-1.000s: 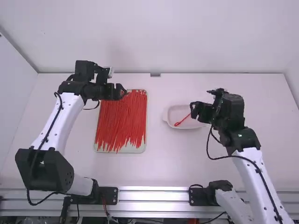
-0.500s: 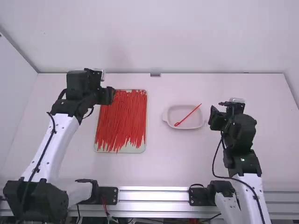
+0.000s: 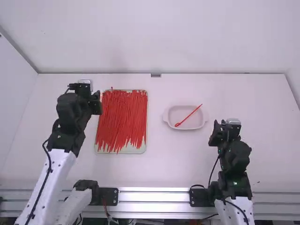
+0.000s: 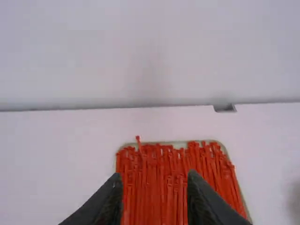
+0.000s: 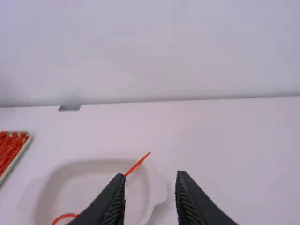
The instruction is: Fasten the cable tie
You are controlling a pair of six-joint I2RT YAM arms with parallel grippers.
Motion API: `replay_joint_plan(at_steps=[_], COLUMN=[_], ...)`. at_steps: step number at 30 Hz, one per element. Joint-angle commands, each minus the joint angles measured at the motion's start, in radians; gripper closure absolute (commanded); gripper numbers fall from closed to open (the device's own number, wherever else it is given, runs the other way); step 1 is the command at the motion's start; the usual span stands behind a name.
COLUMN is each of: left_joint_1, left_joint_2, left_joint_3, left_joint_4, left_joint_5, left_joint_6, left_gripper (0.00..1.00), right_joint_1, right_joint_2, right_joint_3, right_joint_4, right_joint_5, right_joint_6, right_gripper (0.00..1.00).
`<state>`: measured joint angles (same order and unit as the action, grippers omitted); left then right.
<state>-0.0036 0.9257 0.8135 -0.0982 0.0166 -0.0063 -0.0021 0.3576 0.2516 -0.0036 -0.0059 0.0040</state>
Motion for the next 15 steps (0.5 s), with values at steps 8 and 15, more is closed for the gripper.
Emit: replay_joint_plan(at_steps=[8,15], left_joint_1=[0.004,0.004], left_joint_2=[-0.229,-0.391], left_joint_3=[-0.217,-0.379], left_joint_4=[0.098,0.098], left_joint_5=[-0.017,-0.017], left_joint_6=[0.006,0.006], left_gripper=[0.87,1.00], right_joint_1=[0.002,0.002], right_joint_2=[-0.168,-0.267], right_joint_3=[-0.166,-0.252], right_joint_4=[0.004,0.004], right_joint_5=[0.006,0.006], right_joint_6=[-0.004,-0.004], right_gripper=[0.89,0.99])
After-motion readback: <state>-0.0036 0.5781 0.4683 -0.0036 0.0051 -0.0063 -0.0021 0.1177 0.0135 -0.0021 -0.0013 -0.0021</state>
